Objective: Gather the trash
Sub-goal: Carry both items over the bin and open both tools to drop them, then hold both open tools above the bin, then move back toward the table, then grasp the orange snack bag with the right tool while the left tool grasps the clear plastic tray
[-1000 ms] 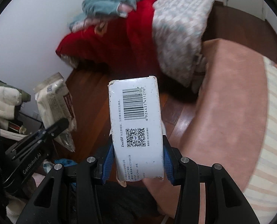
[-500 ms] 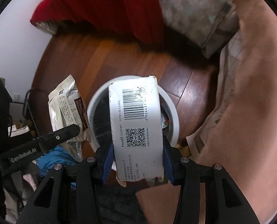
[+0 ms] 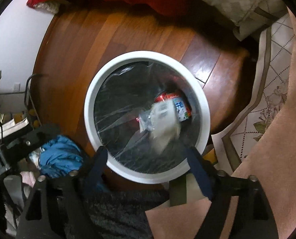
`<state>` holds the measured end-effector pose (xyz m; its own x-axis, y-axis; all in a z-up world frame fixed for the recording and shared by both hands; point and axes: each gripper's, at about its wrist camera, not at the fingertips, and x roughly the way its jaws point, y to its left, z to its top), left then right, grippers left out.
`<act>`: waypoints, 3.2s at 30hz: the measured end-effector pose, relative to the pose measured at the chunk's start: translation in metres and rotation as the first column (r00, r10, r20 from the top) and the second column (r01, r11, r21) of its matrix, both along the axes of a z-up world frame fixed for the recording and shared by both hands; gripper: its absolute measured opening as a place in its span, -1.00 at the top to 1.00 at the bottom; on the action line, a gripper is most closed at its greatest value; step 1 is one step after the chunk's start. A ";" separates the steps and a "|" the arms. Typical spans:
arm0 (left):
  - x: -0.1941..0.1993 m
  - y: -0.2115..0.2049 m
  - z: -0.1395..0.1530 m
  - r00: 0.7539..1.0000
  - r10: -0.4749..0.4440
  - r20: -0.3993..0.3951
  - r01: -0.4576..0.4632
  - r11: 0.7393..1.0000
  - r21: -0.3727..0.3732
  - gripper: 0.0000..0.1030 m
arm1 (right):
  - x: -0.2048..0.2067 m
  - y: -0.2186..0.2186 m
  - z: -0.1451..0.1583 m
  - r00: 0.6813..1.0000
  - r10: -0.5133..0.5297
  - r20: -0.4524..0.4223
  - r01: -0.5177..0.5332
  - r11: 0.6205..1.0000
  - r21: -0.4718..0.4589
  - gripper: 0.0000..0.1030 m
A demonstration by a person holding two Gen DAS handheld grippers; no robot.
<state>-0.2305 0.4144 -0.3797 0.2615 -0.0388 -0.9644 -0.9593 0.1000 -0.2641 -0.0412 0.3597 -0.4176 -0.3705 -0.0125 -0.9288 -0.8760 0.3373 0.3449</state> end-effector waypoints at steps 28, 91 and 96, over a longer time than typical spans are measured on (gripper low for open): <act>0.002 -0.083 0.109 0.985 -0.060 -0.162 0.112 0.936 0.334 -0.97 | -0.007 -0.066 0.131 0.964 0.004 0.267 -0.054 0.982 0.180 -1.00; 0.627 -0.304 0.125 0.663 -0.742 -0.098 0.712 0.585 0.388 -0.97 | 0.577 -0.459 0.122 0.615 -0.730 0.300 0.709 0.677 0.195 0.15; 0.660 -0.329 0.109 0.593 -0.802 -0.068 0.777 0.548 0.309 -0.97 | 0.577 -0.482 0.118 0.600 -0.753 0.270 0.734 0.653 0.189 0.15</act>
